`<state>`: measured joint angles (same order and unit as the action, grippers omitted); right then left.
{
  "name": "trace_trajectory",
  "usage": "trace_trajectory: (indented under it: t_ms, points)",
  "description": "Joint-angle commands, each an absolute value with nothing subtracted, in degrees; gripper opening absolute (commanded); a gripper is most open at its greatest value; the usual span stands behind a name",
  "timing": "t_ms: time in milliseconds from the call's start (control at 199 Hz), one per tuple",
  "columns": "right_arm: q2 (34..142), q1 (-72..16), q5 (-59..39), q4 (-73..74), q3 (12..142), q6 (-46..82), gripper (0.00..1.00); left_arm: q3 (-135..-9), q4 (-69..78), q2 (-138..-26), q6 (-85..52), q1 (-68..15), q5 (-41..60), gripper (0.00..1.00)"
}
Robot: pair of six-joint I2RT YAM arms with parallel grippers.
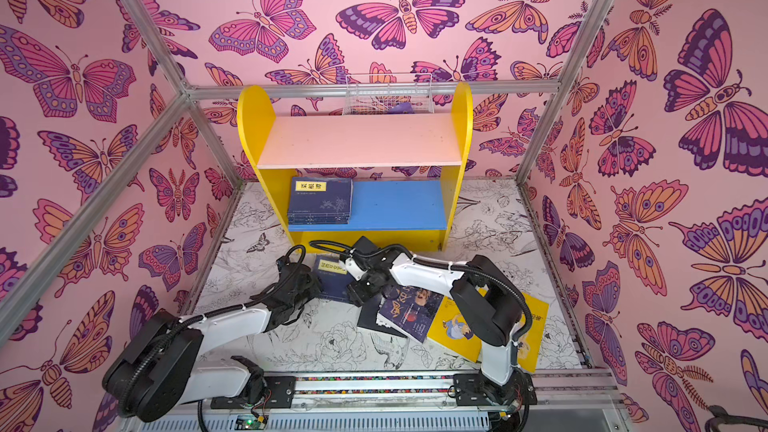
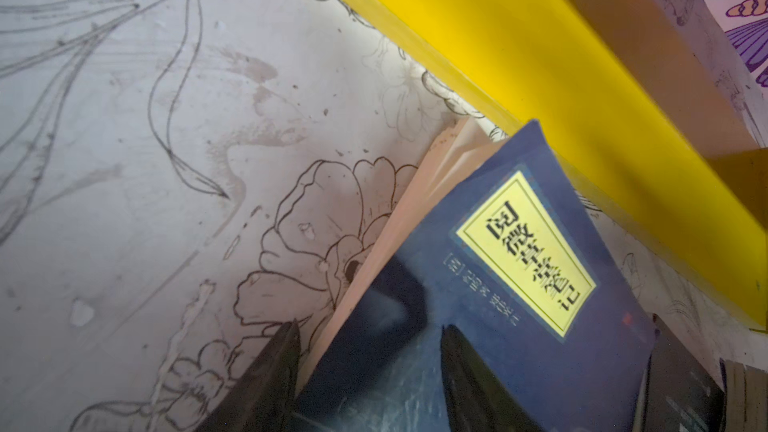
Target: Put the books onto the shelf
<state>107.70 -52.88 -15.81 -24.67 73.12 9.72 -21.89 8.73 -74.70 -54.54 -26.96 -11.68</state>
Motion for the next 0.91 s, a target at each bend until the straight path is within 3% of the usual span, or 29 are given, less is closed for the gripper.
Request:
trace_trajectory:
  t_ms: [0, 222, 463, 902]
  points:
    - [111.3, -53.6, -18.3, -29.4, 74.3, 6.3, 0.63, -19.4, 2.9, -73.7, -57.5, -27.7, -10.6, 0.57]
    - [114.2, -52.5, -14.8, -35.7, 71.0, 6.9, 0.62, -20.0, 0.5, -70.4, -56.6, -27.7, -11.6, 0.57]
    - [106.8, -43.6, -13.9, -32.9, 61.7, 11.8, 0.62, -20.9, 0.5, -70.7, -55.3, -27.7, -10.8, 0.58]
    - [111.4, -44.6, -23.2, -31.4, 70.8, 13.5, 0.62, -21.1, 1.6, -70.9, -53.6, -27.9, -9.5, 0.57]
